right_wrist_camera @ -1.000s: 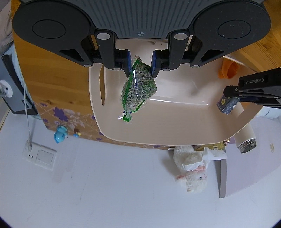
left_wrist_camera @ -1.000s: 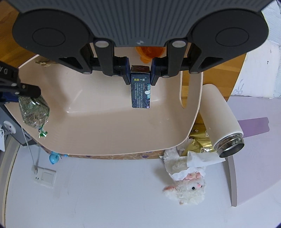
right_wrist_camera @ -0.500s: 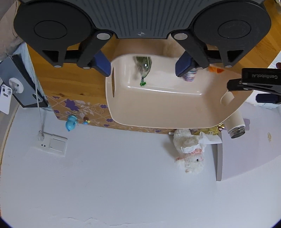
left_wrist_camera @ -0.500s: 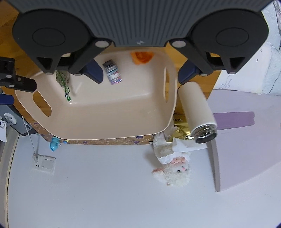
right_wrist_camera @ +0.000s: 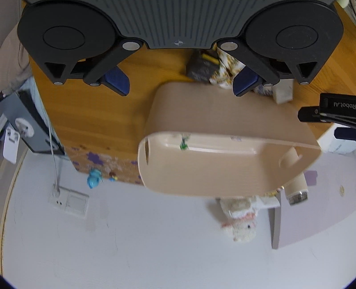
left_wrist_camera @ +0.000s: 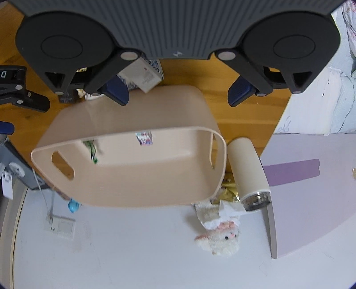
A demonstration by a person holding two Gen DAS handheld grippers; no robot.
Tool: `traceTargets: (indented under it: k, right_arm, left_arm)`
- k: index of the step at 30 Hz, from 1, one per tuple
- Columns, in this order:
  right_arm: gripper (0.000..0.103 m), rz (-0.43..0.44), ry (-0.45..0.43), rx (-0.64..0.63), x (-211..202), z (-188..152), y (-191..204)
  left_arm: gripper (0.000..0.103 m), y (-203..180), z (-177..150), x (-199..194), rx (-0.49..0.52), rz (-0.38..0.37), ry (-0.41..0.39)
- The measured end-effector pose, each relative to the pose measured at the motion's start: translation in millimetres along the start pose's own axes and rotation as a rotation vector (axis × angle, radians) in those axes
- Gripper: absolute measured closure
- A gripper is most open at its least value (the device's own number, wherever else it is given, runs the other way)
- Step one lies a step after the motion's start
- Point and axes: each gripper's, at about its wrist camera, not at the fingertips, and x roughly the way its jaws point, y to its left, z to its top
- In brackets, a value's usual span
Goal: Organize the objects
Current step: 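Move left tool to the white box while right tool approaches the black box, then grasp the white box with left tool while right tool grasps the black box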
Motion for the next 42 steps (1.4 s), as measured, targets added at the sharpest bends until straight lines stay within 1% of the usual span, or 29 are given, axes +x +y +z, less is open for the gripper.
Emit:
traceTargets:
  k: [2, 6, 13, 16, 17, 21, 23, 26, 28, 30, 32, 33, 34, 35, 37, 38, 39, 42]
  right_arm:
    - [0.002, 0.000, 0.021, 0.000, 7.9, -7.9, 0.7]
    - [0.003, -0.001, 0.035, 0.003, 20.7, -18.3, 2.3]
    - [0.003, -0.001, 0.030, 0.032, 34.9, -22.3, 3.1]
    - [0.005, -0.009, 0.031, 0.029, 41.0, -23.6, 5.6]
    - [0.005, -0.014, 0.035, 0.026, 43.1, -24.5, 6.6]
    - [0.009, -0.015, 0.046, 0.022, 46.0, -28.4, 7.7]
    - [0.011, -0.017, 0.046, 0.026, 44.7, -28.1, 6.9]
    - [0.017, -0.022, 0.046, 0.027, 42.8, -27.6, 5.0]
    - [0.024, -0.026, 0.052, 0.024, 43.1, -27.4, 5.0]
    - [0.027, -0.027, 0.058, 0.021, 44.0, -27.6, 4.5]
    - [0.028, -0.023, 0.064, 0.024, 46.7, -27.7, 3.8]
    - [0.033, -0.020, 0.067, 0.026, 48.6, -27.7, 3.6]
    - [0.042, -0.015, 0.071, 0.029, 50.2, -27.9, 3.0]
    - [0.046, -0.007, 0.074, 0.035, 51.8, -28.0, 2.3]
    - [0.068, 0.009, 0.089, 0.050, 54.7, -27.8, 0.9]
    - [0.072, 0.012, 0.093, 0.050, 55.2, -28.1, 1.3]
    - [0.074, 0.013, 0.091, 0.046, 54.9, -28.7, 2.3]
    - [0.075, 0.020, 0.090, 0.033, 52.5, -31.4, 4.7]
  left_arm:
    - [0.007, -3.7, -5.7, 7.6, -0.005, 0.008, 0.009]
    - [0.007, -8.6, -15.4, 29.2, -0.035, -0.014, 0.070]
    - [0.007, -21.3, -18.9, 43.8, 0.005, 0.019, 0.074]
    - [0.008, -22.8, -19.2, 49.0, 0.012, 0.017, 0.088]
    - [0.009, -22.5, -19.6, 50.8, 0.015, 0.015, 0.094]
    - [0.022, -17.7, -24.1, 54.6, 0.014, -0.014, 0.120]
    - [0.023, -12.6, -25.4, 54.8, 0.000, -0.036, 0.126]
    - [0.028, -5.2, -25.5, 54.4, -0.013, -0.060, 0.128]
    - [0.032, -2.0, -25.8, 54.1, -0.019, -0.073, 0.127]
    - [0.040, 1.1, -26.0, 54.7, -0.031, -0.099, 0.131]
    - [0.043, 3.0, -26.3, 55.2, -0.039, -0.120, 0.134]
    - [0.045, 3.7, -26.3, 55.4, -0.041, -0.127, 0.134]
    - [0.047, 3.8, -26.5, 55.5, -0.040, -0.132, 0.133]
    - [0.051, 3.7, -26.4, 55.8, -0.039, -0.138, 0.133]
    - [0.060, 3.6, -26.2, 55.3, -0.037, -0.152, 0.134]
    - [0.065, 3.5, -25.8, 55.5, -0.035, -0.160, 0.136]
    - [0.069, 3.0, -25.4, 54.9, -0.031, -0.166, 0.137]
    - [0.070, 1.1, -26.1, 52.6, -0.014, -0.167, 0.132]
